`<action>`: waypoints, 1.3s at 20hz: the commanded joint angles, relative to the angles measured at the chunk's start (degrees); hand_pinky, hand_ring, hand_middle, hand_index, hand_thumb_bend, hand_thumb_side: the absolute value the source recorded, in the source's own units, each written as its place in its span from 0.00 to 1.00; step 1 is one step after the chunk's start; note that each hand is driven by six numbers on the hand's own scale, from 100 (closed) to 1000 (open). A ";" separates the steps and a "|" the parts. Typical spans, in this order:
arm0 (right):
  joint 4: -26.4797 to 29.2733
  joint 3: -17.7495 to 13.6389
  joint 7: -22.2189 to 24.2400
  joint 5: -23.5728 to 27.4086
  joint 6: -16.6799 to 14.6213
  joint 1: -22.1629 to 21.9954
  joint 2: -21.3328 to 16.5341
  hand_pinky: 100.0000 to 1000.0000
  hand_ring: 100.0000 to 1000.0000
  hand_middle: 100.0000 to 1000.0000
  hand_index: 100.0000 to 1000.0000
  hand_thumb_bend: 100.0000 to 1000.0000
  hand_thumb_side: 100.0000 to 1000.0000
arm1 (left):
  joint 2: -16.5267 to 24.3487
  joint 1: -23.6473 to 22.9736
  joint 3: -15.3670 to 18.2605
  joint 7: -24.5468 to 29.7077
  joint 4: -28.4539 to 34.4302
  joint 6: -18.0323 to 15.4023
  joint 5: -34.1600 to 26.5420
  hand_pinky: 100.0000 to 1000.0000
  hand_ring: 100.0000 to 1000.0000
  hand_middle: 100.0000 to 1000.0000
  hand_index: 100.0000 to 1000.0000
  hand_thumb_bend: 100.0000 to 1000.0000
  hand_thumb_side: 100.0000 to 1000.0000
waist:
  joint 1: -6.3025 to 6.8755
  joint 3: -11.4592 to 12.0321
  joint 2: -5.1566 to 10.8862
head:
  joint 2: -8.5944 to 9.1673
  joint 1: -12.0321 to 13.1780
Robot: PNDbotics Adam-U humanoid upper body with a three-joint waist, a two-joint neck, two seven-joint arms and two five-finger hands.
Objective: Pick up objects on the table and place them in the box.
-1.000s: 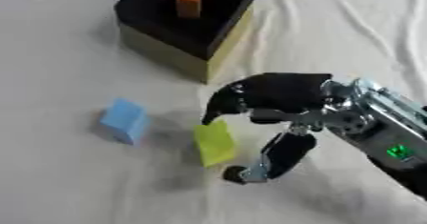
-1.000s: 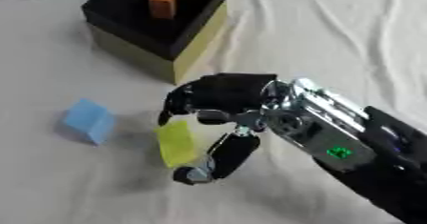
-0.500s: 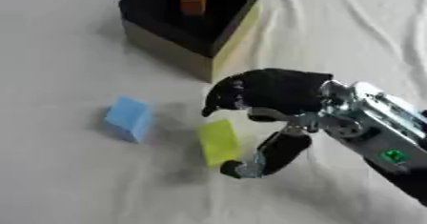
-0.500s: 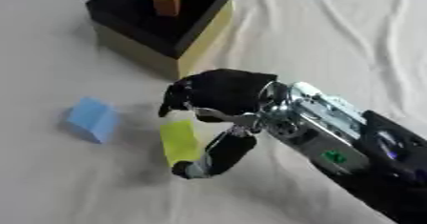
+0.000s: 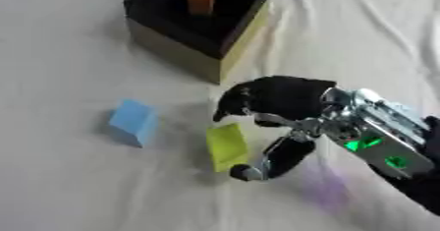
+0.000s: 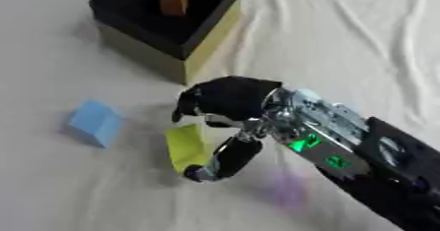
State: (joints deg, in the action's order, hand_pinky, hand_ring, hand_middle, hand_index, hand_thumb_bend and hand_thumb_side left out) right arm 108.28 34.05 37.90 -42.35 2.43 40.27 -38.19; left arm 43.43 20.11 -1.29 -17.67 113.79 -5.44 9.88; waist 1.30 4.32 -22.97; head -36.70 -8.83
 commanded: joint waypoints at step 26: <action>6.21 -4.92 -4.12 10.20 4.66 7.26 -3.10 0.78 0.75 0.49 0.65 0.17 0.43 | 1.39 -0.24 0.57 -0.47 0.80 -0.06 -0.37 0.64 0.71 0.73 0.88 0.29 1.00 | -0.19 -0.73 1.85 | 1.20 0.87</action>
State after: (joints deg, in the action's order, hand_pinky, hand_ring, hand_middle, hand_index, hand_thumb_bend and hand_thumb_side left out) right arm 112.90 30.68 33.82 -33.86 6.49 46.49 -39.56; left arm 43.35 19.62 -1.53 -17.84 113.79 -5.51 9.66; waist 0.99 3.50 -22.57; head -36.15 -8.17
